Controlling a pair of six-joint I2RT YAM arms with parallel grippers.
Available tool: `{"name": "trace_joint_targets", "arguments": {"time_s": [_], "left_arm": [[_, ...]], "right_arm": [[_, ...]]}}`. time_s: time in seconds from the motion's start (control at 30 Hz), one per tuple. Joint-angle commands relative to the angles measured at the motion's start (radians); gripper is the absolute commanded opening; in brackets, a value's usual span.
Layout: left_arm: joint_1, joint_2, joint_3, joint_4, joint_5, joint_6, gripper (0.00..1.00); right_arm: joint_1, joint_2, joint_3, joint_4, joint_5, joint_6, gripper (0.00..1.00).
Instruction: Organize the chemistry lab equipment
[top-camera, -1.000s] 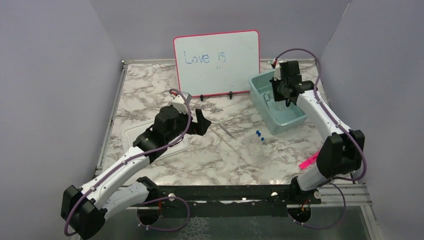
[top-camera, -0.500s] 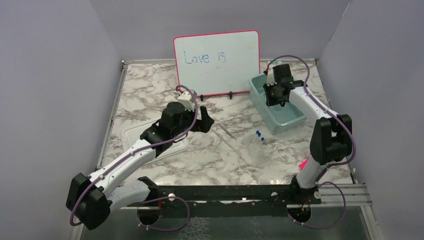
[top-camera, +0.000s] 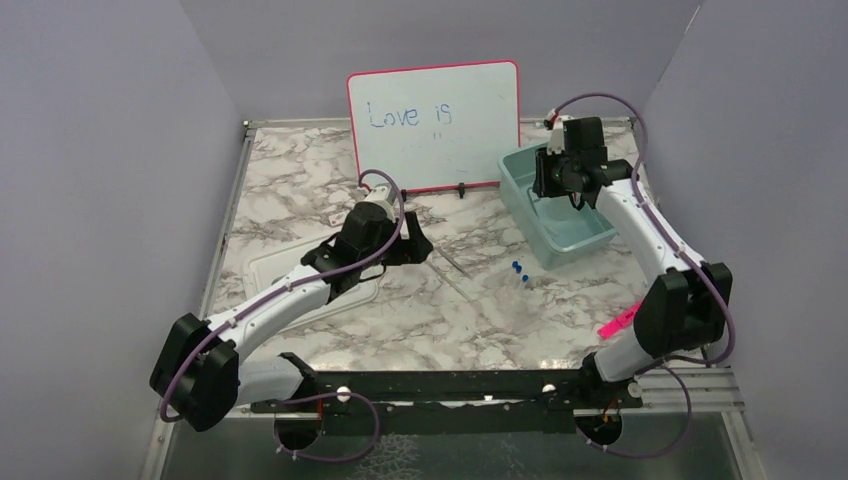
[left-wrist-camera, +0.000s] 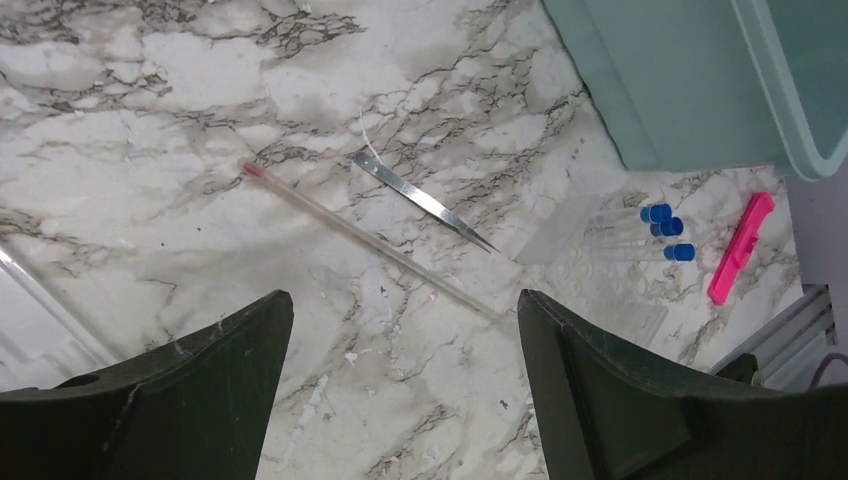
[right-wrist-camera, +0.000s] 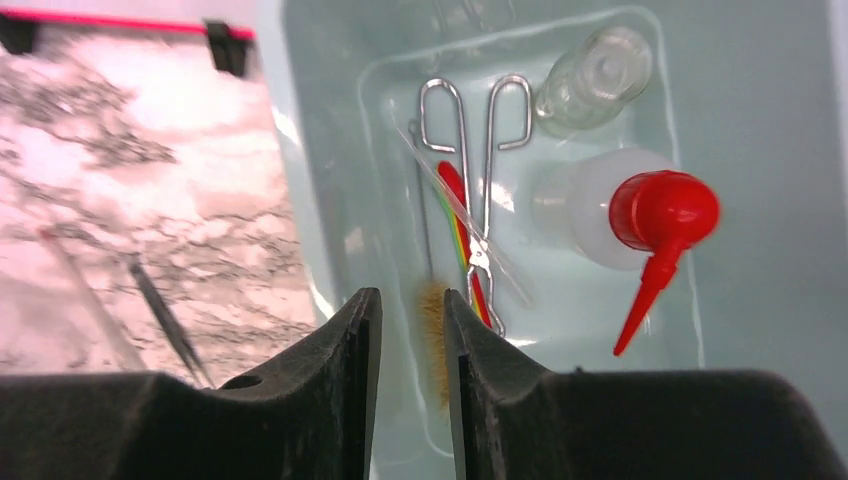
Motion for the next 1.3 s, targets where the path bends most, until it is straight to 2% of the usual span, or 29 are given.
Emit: {"name": "trace_joint_targets", "arguments": {"time_s": [0.0,0.17,0.27,0.33,0.5,0.7,0.9,1.27], "left_arm": [[0.005,0.023,-0.024,0.027,-0.024,-0.136,0.85],[0.005,0.058,-0.051,0.067,0.003,-0.194,0.85],[0.004,0.134,-0.023,0.065,0.092,-0.184,0.84],[0.003,0.188,-0.005,0.054,0.122,-0.189,0.8],[0.004,0.251,0.003,0.041,0.073,-0.228,0.73],[0.005,0.224,-0.013,0.007,-0.026,-0.248,0.58],[0.005,0.087,-0.113,0.014,-0.157,-0.31,0.57],[0.005,-0.037,-0.163,-0.005,-0.222,-0.315,0.57]], "right_arm": [[0.031,-0.125,0.033,0.039,-0.032,0.075,0.34],[0.106,-0.218,-0.023,0.039,-0.099,0.128,0.37],[0.225,-0.267,-0.104,0.06,-0.076,0.196,0.38],[0.326,-0.284,-0.172,0.095,-0.054,0.247,0.38],[0.522,-0.246,-0.293,0.161,0.034,0.382,0.38],[0.697,-0.133,-0.338,0.178,0.182,0.49,0.38],[0.755,-0.001,-0.328,0.151,0.278,0.541,0.38],[0.768,0.183,-0.264,0.15,0.372,0.569,0.36]]}}
